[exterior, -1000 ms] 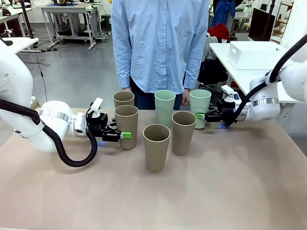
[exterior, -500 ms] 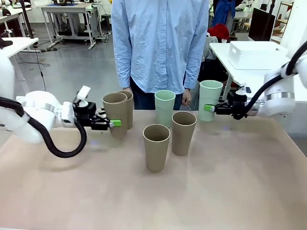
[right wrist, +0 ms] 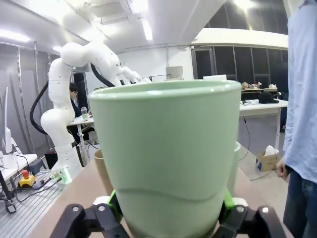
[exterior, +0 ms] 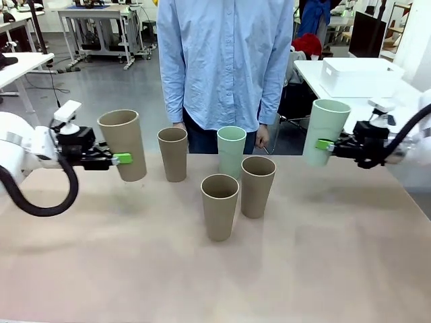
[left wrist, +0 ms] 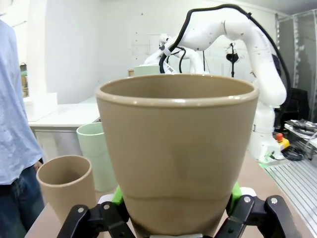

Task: Stack the cups and store them in the basket.
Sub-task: Pick up two Reusable plastic cups , one in each hand.

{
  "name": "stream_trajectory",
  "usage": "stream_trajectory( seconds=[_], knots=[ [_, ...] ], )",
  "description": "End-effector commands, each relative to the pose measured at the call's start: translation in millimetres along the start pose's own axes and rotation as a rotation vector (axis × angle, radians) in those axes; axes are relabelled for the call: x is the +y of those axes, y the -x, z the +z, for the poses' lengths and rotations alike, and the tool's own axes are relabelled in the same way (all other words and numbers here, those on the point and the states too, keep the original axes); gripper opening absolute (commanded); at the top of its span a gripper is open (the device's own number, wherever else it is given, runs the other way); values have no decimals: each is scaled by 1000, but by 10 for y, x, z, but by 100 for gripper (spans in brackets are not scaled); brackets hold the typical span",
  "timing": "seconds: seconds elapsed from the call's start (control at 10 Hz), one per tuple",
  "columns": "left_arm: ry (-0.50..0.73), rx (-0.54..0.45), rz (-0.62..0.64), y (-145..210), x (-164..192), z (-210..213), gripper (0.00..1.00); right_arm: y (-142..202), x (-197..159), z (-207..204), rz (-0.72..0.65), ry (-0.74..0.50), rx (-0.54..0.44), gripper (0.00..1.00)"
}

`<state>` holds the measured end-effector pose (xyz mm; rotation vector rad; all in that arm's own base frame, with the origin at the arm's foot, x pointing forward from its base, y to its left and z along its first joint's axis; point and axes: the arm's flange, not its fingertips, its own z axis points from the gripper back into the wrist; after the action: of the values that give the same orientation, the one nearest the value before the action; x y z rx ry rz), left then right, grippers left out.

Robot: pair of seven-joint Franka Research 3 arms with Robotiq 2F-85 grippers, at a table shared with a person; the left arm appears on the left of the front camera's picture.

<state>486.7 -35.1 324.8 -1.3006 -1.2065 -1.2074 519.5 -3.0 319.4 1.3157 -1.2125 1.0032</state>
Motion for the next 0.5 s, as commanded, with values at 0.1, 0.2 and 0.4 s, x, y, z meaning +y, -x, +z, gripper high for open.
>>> stream_trajectory(
  seconds=[0.1,0.2,0.4],
  knots=[
    [-13,23,-30,-43,-380,304,85,111,611,130,82,-23,12,84],
    [-21,27,-44,-43,-504,371,85,179,759,171,100,-22,16,84],
    [-36,45,-76,-51,-799,457,85,232,1029,265,139,-5,20,84]
  ],
)
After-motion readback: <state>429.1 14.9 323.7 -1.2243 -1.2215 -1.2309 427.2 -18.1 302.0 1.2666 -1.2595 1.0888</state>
